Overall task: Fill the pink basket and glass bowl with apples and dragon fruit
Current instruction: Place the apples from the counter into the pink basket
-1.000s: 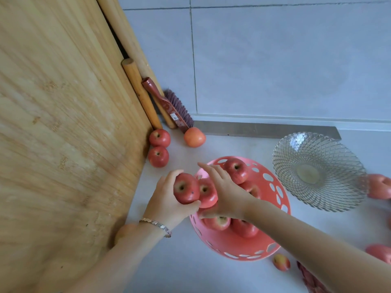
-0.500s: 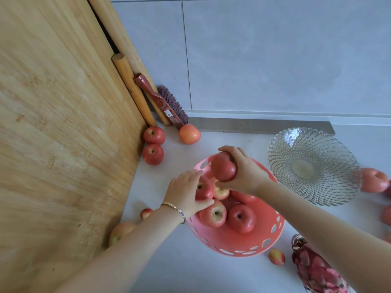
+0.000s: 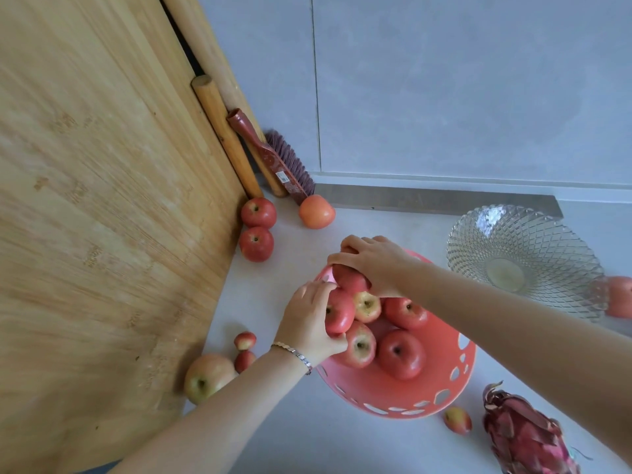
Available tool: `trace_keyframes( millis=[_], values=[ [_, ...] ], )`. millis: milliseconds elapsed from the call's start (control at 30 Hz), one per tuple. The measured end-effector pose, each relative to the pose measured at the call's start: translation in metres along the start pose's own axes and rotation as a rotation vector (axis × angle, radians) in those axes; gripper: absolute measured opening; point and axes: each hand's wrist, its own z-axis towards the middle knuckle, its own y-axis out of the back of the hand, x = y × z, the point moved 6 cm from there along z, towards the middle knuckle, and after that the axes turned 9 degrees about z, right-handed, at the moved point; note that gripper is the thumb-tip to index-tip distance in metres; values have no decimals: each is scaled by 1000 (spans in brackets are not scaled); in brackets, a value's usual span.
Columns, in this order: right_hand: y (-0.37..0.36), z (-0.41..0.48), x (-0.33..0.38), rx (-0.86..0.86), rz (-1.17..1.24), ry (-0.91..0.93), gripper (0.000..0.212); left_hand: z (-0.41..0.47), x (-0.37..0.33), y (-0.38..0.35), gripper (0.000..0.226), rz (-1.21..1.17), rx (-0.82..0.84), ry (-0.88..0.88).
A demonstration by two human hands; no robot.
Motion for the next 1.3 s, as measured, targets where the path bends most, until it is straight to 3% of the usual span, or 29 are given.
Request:
trace_keyframes(
  millis=[200,300,400,633,767,933,1200,1300],
  values=[
    [-8,1,-1,7,-61,-76,78,14,-5,12,76,22,-52,57],
    [-13,2,-6,-1,140,-145,93,37,-12,11,77,89,-16,54],
    [-13,-8,-18,-64,301,-226,95,52,-16,-1,79,228,77,80],
    [-25,-65,-54,-311,340,-698,87,63,-19,-12,77,222,-21,197],
    [-33,-70,-51,-377,255,-665,79,59,-18,-15,75,100,-58,197],
    [-31,-64,-53,-390,252,-615,87,58,-20,-15,75,21,-67,219],
    [-18,-88,-59,-736,667,-663,83,66,-29,-17,70,235,3,103],
    [-16,-96,-61,-765,725,-678,83,67,-30,-21,69,301,33,98]
  ],
)
